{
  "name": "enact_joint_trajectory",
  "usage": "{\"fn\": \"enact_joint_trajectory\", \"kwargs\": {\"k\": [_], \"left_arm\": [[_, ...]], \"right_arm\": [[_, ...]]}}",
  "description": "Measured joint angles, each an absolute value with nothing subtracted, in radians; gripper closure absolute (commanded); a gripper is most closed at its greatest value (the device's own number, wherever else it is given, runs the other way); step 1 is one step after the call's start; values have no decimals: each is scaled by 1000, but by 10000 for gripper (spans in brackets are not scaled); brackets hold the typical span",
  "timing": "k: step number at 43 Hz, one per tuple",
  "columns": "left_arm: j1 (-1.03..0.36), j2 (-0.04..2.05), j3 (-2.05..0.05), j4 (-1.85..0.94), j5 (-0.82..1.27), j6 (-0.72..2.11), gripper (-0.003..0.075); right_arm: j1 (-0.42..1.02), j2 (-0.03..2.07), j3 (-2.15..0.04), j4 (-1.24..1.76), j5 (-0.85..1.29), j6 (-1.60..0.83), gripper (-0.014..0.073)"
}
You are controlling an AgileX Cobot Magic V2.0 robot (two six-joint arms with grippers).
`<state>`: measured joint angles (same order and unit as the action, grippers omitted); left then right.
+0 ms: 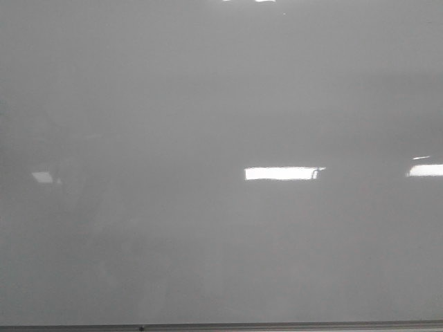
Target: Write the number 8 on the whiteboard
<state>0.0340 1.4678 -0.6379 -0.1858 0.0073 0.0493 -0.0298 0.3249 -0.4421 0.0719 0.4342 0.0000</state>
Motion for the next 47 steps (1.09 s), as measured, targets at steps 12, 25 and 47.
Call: {"fn": "enact_joint_trajectory", "kwargs": {"k": [12,25,47], "left_arm": [[34,1468,-638,-184,0,49,736],[34,1406,-789,-152,422,66,741],[-491,1402,-1191,-166,1113,475,741]], "right_arm": [[-30,325,-442,72,434,0,43],[-30,325,-442,72,424,0,43],[67,546,-607,101,604,-77,43]]}}
